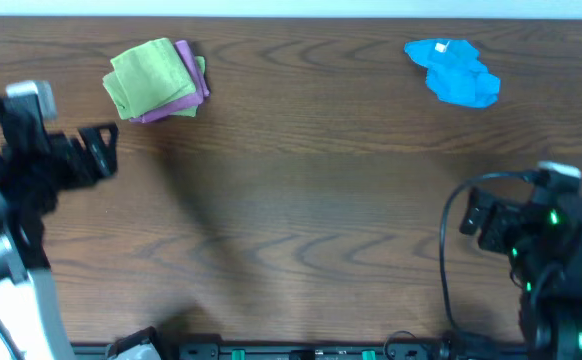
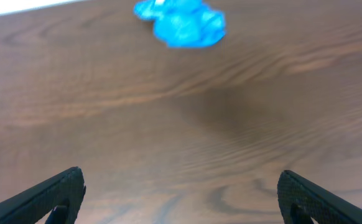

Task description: Fold the cloth

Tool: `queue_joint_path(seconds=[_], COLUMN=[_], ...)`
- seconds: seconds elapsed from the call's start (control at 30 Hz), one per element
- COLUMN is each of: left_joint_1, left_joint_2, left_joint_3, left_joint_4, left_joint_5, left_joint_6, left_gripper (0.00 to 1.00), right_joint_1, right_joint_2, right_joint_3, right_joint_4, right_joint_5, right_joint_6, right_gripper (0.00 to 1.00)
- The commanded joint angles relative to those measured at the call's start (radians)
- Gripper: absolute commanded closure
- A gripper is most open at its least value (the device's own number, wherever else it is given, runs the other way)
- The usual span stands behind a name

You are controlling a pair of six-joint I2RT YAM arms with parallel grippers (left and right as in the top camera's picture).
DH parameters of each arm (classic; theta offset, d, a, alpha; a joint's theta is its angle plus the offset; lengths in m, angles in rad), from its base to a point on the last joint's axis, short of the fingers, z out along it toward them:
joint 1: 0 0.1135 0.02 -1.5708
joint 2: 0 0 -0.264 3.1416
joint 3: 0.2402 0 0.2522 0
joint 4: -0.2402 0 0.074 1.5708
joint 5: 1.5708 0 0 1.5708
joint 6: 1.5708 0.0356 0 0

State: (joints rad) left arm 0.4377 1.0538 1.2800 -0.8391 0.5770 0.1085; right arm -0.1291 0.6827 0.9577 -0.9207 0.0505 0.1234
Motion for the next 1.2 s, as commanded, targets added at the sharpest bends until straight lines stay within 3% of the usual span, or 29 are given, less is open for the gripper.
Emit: queue_joint_path(seconds=[0.0,0.07,0.33,0.57,1.17], left_joint_1=[0.001,0.000,0.000,0.000,0.000], left_joint_2=[-0.125,-0.180,-0.245,-0.245,-0.244], left_joint_3=[-0.063,-0.089,-0.101,-0.101,-0.101], left_joint_4=[-0.012,-0.031,-0.134,-0.137,-0.196], left_joint_5=[0.015,0.015,0.019,0.019,0.027], left_joint_6=[-0.001,-0.002,-0.038,-0.115,-0.117], left_gripper=[0.10,0.02,0.05,0.05,0.05], right_joint_1=[-0.008,-0.008,0.014,0.054,0.054], right_joint_2=[-0.077,-0.112,-0.140,-0.140,-0.139], right_joint_3=[0.039,0.043,0.043,0.043,0.043], right_joint_4=[-0.002,-0.007,0.000,0.003,-0.113], right_joint_5=[0.083,0.080,0.083,0.163,0.163], right_joint_6=[-0.032,-0.031,-0.024,-0.024,-0.024], right_gripper=[0.01,0.01,0.01,0.01,0.01])
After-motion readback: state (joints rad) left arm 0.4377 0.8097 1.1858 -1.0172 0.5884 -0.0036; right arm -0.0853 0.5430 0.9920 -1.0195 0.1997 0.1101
